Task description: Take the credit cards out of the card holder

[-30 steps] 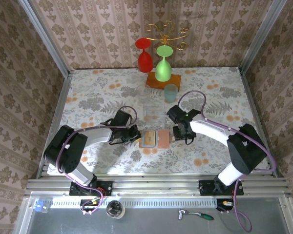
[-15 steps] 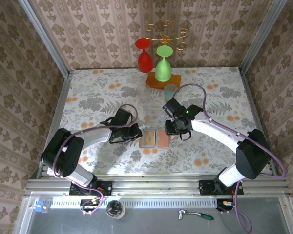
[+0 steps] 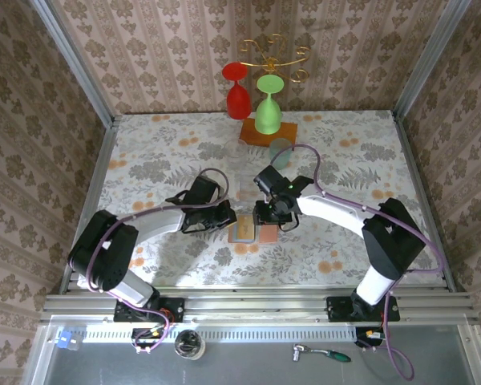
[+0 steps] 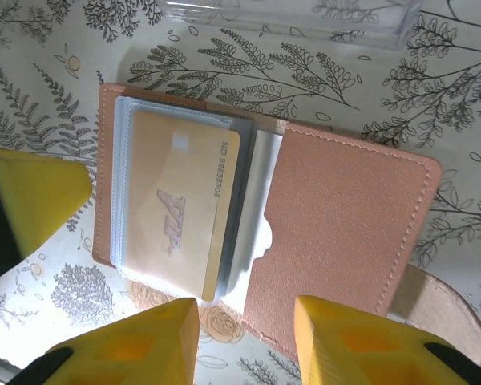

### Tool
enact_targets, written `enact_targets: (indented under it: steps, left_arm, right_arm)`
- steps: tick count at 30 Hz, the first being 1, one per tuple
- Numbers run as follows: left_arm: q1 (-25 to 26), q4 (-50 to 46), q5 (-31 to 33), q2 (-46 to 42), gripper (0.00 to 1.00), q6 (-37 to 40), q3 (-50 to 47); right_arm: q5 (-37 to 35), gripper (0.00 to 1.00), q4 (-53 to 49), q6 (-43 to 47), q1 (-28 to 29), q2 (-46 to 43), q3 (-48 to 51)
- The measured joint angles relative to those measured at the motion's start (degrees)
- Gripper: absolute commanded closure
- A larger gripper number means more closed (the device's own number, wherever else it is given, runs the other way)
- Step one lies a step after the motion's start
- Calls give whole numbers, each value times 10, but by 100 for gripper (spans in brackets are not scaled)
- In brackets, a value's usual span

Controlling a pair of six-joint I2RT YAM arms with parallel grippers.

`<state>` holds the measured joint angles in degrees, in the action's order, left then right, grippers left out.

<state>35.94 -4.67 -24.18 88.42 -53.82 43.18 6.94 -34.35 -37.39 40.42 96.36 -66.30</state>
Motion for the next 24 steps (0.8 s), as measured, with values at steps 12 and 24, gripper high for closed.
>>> enact_targets:
  steps: [12, 24]
  left_arm:
    - [4, 6, -21, 46, 100, 12, 30]
    - [9, 7, -26, 63, 100, 14, 30]
  right_arm:
    - [-13, 65, 20, 1, 0, 76, 20]
    - [-21, 65, 23, 14, 0, 78, 21]
